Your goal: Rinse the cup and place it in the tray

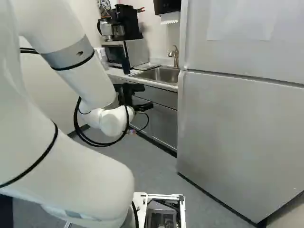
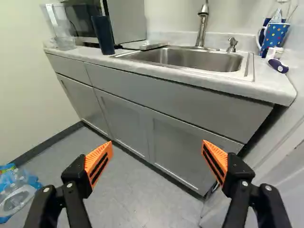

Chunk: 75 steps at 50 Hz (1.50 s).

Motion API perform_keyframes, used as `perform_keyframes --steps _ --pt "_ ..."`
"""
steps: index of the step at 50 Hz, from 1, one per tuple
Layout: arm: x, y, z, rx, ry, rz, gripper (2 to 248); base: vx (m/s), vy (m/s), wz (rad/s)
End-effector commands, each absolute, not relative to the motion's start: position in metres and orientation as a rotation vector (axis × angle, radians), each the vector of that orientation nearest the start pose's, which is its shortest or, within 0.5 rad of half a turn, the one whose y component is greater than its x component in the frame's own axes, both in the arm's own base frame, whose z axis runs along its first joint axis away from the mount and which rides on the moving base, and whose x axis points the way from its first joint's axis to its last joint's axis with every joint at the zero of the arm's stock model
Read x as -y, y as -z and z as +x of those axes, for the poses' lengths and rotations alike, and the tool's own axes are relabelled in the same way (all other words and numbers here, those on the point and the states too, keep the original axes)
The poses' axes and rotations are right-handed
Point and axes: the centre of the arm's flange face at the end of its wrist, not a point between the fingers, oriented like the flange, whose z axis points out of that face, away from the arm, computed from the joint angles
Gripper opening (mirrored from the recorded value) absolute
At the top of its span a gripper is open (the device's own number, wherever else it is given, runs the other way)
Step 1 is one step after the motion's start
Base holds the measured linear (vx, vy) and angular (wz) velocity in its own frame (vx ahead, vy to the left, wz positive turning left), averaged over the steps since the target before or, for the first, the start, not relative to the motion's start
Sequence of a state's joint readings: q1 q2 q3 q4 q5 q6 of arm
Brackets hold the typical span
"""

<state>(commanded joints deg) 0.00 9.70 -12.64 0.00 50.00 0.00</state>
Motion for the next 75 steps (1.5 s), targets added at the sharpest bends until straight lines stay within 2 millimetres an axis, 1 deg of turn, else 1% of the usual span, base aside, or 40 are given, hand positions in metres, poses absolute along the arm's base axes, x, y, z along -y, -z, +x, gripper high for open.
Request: perform_keyframes --steps 50,75 --pt "0.0 -0.435 0.418 0.0 1.965 -2.451 247 0.0 0.0 0.0" --pt "0.0 -0.456 0.459 -0.001 1.971 -2.447 247 0.0 0.0 0.0"
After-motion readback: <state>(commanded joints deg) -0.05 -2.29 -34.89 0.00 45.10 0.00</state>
